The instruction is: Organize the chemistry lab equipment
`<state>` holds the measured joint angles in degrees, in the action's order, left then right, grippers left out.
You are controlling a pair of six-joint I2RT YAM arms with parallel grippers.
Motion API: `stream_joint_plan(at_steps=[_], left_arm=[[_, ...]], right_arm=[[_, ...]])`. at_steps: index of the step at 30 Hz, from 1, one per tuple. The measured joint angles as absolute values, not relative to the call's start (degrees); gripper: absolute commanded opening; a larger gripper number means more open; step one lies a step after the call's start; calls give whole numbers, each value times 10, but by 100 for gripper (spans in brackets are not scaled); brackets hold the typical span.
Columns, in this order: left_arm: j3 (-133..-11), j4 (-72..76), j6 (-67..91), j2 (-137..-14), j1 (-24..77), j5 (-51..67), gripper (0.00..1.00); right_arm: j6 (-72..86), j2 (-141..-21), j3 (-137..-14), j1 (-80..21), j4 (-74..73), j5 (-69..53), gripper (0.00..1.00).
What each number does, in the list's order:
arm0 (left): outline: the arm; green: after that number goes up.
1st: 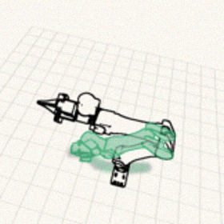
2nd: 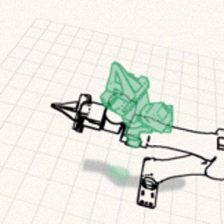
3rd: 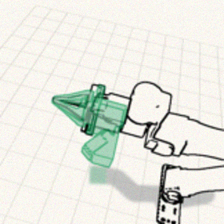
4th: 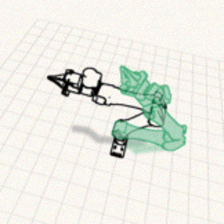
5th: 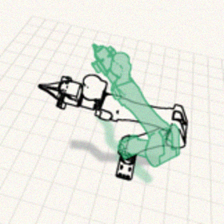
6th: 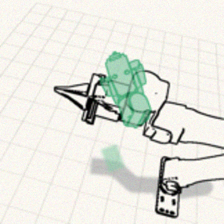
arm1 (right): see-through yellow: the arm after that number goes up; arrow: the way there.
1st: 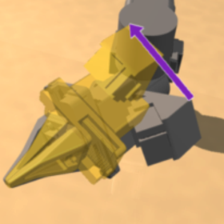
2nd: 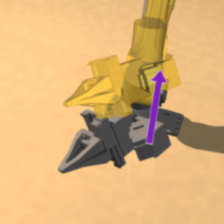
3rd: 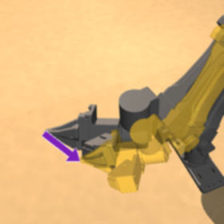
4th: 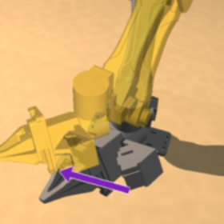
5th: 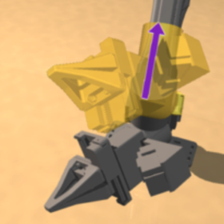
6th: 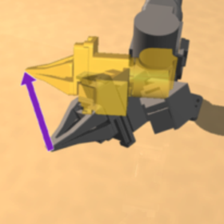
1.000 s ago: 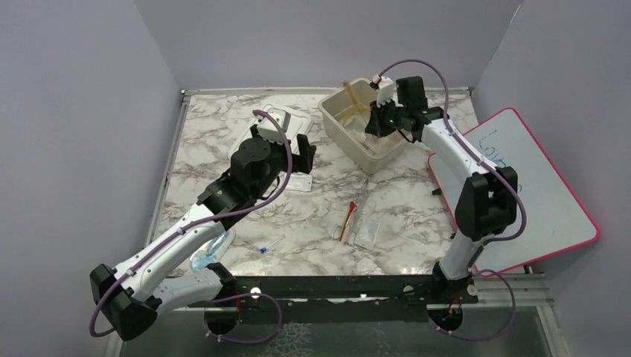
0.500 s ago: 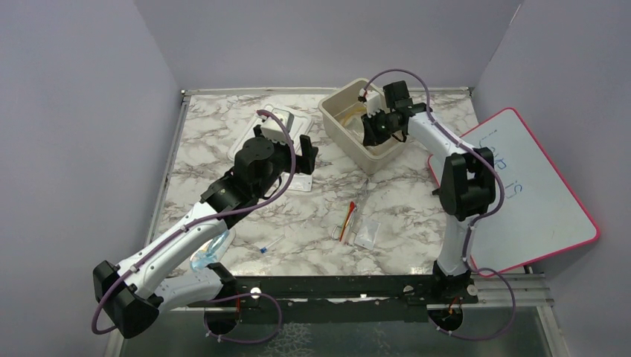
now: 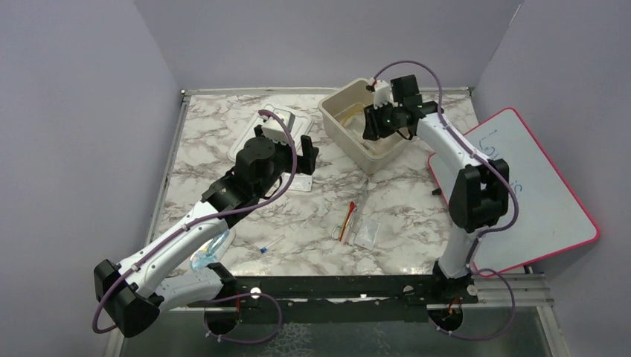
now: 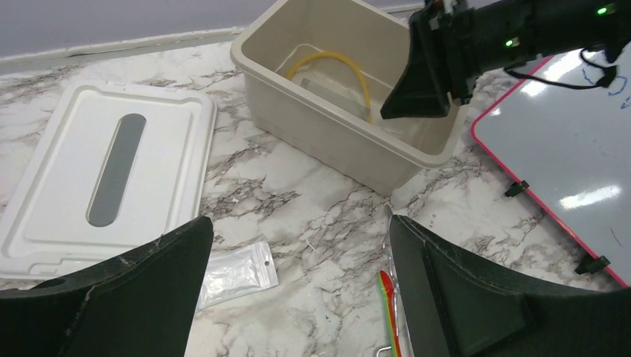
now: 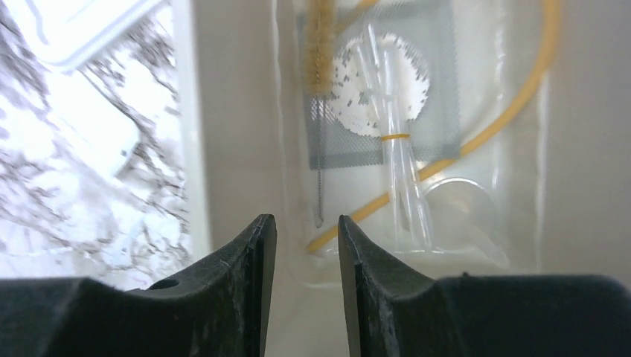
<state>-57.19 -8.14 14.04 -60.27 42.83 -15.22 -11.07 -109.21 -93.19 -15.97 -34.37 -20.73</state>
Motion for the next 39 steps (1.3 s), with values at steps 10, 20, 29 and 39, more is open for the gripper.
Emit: stream_joint_plan(at_steps=[10, 20, 29, 39], left_arm=[[-572, -84, 141, -611, 428, -137, 95], [-572, -84, 156, -667, 428, -73, 96], [-572, -88, 185, -714, 428, 6, 98], [-567, -91, 204, -743, 428, 42, 93]], right_arm=[[58, -875, -832, -160, -287, -137, 44], [244, -683, -563, -161, -268, -149, 47], [277, -595, -402, -179, -272, -166, 50], [338, -670, -356, -283, -275, -118, 52]])
